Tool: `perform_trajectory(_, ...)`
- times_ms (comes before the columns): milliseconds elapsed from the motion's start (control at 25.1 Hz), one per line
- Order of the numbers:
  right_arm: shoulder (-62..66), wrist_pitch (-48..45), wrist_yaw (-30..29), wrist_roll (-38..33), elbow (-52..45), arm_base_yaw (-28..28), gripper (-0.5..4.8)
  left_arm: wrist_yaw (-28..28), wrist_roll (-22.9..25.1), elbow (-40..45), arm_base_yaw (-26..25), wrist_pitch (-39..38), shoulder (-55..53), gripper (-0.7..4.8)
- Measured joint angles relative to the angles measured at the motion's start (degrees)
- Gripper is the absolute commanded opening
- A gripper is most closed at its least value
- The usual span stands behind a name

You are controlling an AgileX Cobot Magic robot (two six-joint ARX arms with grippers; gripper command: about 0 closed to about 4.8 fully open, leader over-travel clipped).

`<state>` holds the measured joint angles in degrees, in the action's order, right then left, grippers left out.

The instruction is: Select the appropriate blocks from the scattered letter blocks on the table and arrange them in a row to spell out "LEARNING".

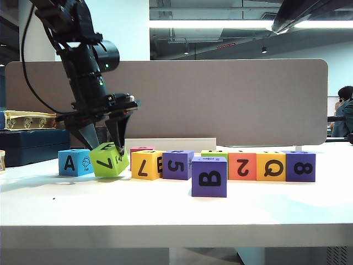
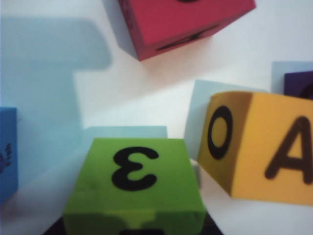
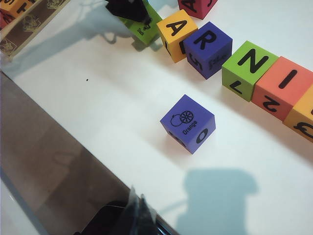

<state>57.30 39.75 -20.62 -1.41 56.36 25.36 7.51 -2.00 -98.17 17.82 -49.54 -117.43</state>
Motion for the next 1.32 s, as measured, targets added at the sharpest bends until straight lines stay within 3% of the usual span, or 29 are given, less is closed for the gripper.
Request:
perform_trajectory(599, 0.0, 0.0, 0.0, 0.0, 0.0, 0.0, -0.02, 2.4, -0.2, -3.3, 0.0, -0.5, -3.0, 2.49)
perform_trajectory(639, 0.0, 0.0, 0.0, 0.0, 0.0, 0.0, -0.02, 2.4, -0.2, -3.3, 0.0, -0.5, -3.0, 2.57)
perform_trajectory(679, 0.0, 0.0, 0.0, 0.0, 0.0, 0.0, -0.02, 2.4, -0.3, -3.3, 0.0, -0.5, -3.0, 3.18)
perform_trajectory(758, 0.0, 0.0, 0.0, 0.0, 0.0, 0.0, -0.02, 2.5, -1.1, -3.3, 0.0, -0.4, -3.0, 3.82)
perform_trajectory(1158, 0.0, 0.2, 0.0, 0.0, 0.0, 0.0, -0.02, 3.0, -1.5, -3.2, 0.0, 0.6, -3.3, 3.88)
perform_trajectory(1317, 0.0, 0.3, 0.0, 0.0, 0.0, 0.0, -0.02, 2.9, -1.2, -4.0, 0.1, -0.8, -3.2, 4.14)
